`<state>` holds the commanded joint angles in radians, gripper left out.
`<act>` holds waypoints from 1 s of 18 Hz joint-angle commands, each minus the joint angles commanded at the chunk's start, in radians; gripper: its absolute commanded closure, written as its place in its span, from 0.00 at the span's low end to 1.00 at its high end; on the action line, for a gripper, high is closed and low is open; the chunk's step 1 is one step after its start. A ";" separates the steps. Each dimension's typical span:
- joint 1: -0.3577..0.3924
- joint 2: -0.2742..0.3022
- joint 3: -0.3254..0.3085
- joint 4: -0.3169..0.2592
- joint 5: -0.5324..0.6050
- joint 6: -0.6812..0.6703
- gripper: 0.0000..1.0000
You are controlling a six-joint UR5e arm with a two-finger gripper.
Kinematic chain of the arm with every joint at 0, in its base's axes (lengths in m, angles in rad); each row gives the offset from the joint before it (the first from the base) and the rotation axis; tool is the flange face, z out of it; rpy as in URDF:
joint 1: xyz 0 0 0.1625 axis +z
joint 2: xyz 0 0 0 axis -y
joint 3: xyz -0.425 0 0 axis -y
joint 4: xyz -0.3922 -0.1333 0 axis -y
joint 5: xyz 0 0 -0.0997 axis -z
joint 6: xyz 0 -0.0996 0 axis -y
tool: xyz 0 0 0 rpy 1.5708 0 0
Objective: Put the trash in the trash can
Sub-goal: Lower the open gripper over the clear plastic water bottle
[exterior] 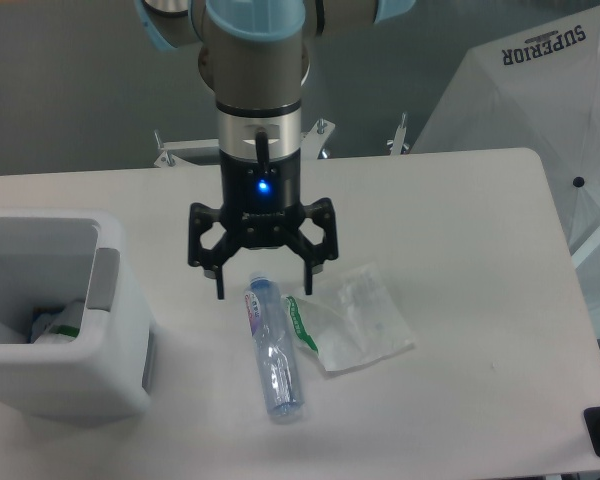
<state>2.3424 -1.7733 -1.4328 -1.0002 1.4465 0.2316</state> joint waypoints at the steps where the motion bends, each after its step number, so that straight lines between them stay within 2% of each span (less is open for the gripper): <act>1: 0.000 -0.002 0.000 0.002 0.003 0.000 0.00; 6: 0.000 -0.026 0.015 0.005 0.029 -0.001 0.00; 10: 0.000 -0.067 0.009 0.087 0.032 -0.012 0.00; 18: -0.008 -0.167 0.015 0.092 0.075 -0.017 0.00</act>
<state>2.3347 -1.9403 -1.4175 -0.9081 1.5217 0.2148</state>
